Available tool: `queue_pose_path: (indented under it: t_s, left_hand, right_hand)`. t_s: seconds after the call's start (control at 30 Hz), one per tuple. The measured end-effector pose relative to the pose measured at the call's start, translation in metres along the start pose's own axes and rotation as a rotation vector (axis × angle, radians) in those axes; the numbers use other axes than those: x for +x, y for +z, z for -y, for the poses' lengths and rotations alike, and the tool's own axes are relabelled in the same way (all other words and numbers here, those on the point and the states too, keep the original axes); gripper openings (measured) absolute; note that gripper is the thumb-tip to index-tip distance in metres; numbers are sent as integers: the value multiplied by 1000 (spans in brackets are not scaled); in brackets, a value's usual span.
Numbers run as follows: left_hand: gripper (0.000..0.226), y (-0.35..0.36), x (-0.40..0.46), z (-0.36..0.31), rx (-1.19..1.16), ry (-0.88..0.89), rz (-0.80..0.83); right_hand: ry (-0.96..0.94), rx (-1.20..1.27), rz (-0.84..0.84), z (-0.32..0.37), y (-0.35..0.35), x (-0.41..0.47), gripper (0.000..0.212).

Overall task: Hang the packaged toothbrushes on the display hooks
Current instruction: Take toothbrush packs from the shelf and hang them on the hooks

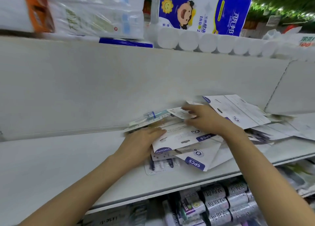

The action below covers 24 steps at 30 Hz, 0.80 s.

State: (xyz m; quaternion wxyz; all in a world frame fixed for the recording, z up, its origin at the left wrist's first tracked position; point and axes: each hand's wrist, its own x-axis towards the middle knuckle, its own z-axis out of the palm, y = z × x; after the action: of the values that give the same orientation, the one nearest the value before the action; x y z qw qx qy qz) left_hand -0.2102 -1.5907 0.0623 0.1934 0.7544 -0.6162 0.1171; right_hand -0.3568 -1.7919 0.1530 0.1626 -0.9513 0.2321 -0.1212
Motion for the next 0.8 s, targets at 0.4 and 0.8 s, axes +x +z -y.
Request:
queue_pose_path:
  t_s: [0.4, 0.8]
  left_hand:
    - [51, -20, -15, -1, -168, 42, -336]
    - [39, -47, -24, -3, -700, -359, -631]
  right_hand:
    - [-77, -333, -276, 1, -4, 18, 18]
    - [-223, 648, -686, 2, -47, -43, 16]
